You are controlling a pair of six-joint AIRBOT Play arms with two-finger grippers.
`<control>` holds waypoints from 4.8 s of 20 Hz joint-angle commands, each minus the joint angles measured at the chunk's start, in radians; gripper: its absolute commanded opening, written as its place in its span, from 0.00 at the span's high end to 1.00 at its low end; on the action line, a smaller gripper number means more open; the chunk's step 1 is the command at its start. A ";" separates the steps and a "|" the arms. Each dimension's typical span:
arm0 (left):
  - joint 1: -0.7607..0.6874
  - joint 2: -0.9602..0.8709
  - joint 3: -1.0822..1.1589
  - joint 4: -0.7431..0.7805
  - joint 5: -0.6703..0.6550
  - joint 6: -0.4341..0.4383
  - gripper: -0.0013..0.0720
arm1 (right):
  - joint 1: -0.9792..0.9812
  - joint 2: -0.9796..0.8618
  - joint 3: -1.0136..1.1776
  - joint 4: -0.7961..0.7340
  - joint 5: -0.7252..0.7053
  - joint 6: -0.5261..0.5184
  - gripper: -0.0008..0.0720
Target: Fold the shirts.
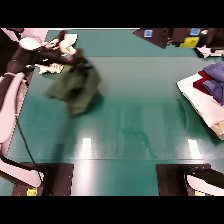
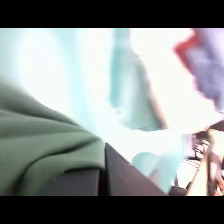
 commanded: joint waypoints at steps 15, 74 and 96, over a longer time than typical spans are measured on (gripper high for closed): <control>-0.140 -0.038 0.133 1.092 -0.572 -0.136 0.95 | -0.427 0.395 -0.746 -0.304 -0.011 0.163 0.94; 0.005 -0.132 0.280 0.841 -0.278 -0.266 0.24 | -0.588 0.885 -1.175 -0.597 -0.009 0.288 0.96; -0.123 -0.402 0.242 0.056 -0.071 0.136 0.35 | -0.435 0.552 -1.028 -0.886 -0.036 0.373 0.96</control>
